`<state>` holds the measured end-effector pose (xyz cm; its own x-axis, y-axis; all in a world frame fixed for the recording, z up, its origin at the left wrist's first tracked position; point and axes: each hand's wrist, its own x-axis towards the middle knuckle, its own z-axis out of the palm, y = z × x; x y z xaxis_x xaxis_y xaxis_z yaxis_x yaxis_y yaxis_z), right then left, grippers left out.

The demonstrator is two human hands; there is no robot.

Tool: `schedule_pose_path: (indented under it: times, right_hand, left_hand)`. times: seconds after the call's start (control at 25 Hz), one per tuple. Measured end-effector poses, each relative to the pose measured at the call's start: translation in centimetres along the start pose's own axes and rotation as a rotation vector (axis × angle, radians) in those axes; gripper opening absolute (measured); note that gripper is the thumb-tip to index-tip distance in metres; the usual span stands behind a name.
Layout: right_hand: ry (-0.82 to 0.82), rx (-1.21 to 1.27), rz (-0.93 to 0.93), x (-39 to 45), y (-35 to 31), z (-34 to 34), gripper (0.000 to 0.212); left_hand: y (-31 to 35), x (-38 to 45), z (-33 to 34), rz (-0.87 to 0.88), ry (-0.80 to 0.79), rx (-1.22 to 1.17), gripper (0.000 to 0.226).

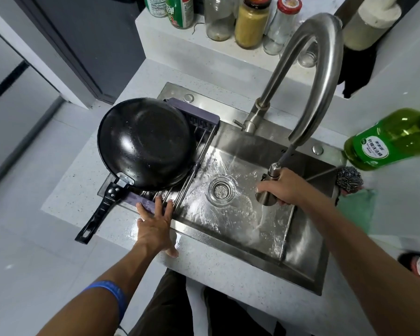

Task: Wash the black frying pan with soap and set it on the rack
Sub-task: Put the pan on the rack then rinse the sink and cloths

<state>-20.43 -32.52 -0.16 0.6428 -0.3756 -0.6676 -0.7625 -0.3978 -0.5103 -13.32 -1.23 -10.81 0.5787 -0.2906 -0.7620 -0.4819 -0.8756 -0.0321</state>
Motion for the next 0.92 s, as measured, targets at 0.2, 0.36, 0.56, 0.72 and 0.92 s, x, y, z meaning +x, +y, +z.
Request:
schedule_pose_path:
  times: [0.2,0.36,0.56,0.72,0.92]
  right_hand:
    - [0.006,0.196,-0.064,-1.5,-2.5,4.2,0.020]
    - [0.094,0.150,-0.065,-1.4,-1.6,4.3,0.023]
    - [0.384,-0.217,-0.010,-1.8,-1.7,2.3,0.034]
    - [0.325,-0.112,-0.084,-3.0,-3.6,5.8,0.032]
    - [0.344,0.014,-0.118,-3.1,-7.0,4.2,0.032]
  left_hand:
    - [0.1,0.0,-0.1,-0.009,0.001,0.017,0.149]
    - [0.1,0.0,-0.1,-0.016,0.000,0.025,0.149]
    - [0.3,-1.7,-0.5,-0.002,0.041,0.123,0.130]
    - [0.7,-2.6,0.0,0.092,0.108,0.155,0.109]
    - [0.8,-2.5,0.4,0.264,0.192,0.171,0.084]
